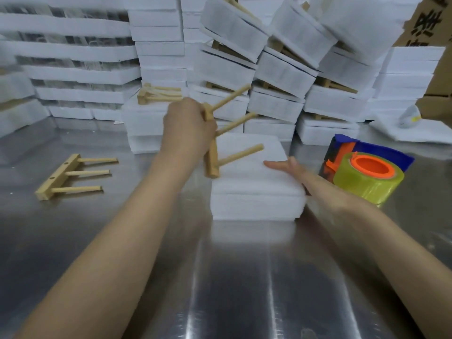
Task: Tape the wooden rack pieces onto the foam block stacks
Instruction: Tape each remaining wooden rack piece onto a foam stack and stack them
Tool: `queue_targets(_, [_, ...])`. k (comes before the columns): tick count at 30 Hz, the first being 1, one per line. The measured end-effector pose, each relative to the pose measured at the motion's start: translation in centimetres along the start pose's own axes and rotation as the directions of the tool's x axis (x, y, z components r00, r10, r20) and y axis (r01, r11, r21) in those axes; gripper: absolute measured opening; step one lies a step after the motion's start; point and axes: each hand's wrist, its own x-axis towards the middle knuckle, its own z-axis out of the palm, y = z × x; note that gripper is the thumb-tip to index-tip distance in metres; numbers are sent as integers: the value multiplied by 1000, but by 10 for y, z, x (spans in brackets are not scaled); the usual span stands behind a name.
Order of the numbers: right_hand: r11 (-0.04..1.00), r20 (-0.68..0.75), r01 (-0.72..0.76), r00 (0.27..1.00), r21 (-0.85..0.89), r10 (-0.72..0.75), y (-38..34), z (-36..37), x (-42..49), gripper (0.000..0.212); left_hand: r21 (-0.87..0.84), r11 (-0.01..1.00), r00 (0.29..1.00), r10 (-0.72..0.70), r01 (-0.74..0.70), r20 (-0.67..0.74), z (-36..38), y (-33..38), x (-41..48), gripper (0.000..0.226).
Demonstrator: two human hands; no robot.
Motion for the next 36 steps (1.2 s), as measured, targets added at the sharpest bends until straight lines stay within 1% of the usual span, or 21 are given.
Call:
queue_targets(1, [999,10,-1,1000,35,1,-2,1,3,93,76,997,998,11,-16,60,13,13,3,22])
queue_targets(2, [996,-33,-25,999,85,28,-7,4,9,103,147,989,994,7,-22,105,26,25,4,28])
queue_targets(3, [993,-104,-70,991,99,80,-12,3,11,103,210,977,990,-3,-28,144,39,33,6,32])
queue_targets(5, [954,-130,-176,969,242,212,-16,1,14,87,304,952,973,-32,-39,227,58,41,5,25])
queue_targets(6, [916,-66,-198,970,349,235,-19,2,13,75,328,944,963,-45,-46,264,65,41,5,19])
queue_targets(7, [926,-14,-190,978,325,206,-20,2,11,59,324,945,958,-48,-49,283,68,37,6,17])
queue_targets(9, [916,-37,-228,966,330,254,-16,0,12,27,260,965,956,-57,-21,288,67,24,8,32])
queue_targets(10, [915,-65,-203,969,348,240,-16,-2,9,27,178,984,957,-75,25,279,64,17,9,41])
queue_targets(12, [917,-106,-129,978,378,181,-13,-3,5,38,-130,976,968,-148,176,205,59,0,5,44])
queue_targets(13, [908,-117,-123,976,399,184,-14,-2,4,40,-307,922,968,-196,236,156,58,-10,2,37])
queue_targets(15, [899,-147,-107,972,424,185,-14,-2,3,40,-523,805,959,-261,280,111,62,-30,-12,22])
queue_targets(16, [903,-153,-100,972,419,178,-13,-2,3,41,-586,745,948,-266,319,178,64,-37,-22,25])
queue_targets(17, [898,-136,-111,973,425,185,-14,-2,3,41,-628,671,918,-254,394,305,67,-42,-30,39])
queue_targets(19, [899,-130,-114,974,423,185,-17,-2,4,41,-669,477,809,-187,571,557,71,-49,-41,50])
queue_targets(20, [901,-137,-104,975,421,176,-18,-2,4,41,-688,420,792,-148,592,592,72,-50,-43,46])
queue_targets(22, [907,-181,-94,967,411,182,-22,-1,4,45,-714,424,812,-101,557,574,69,-46,-45,36])
queue_targets(24, [914,-286,-91,934,395,216,-26,0,4,50,-726,421,819,-72,543,570,66,-45,-45,36])
queue_targets(25, [925,-346,-83,912,371,221,-30,1,3,47,-728,419,816,-58,543,575,65,-44,-45,37])
queue_targets(28, [973,-464,-47,873,227,151,-37,5,4,17,-731,402,807,-34,551,590,62,-44,-47,40])
queue_targets(31, [993,-480,-45,873,109,92,-43,11,7,12,-731,399,801,-12,553,599,62,-44,-46,40])
queue_targets(36, [994,-480,-14,875,104,63,-50,17,12,15,-749,382,806,18,541,591,64,-46,-47,39])
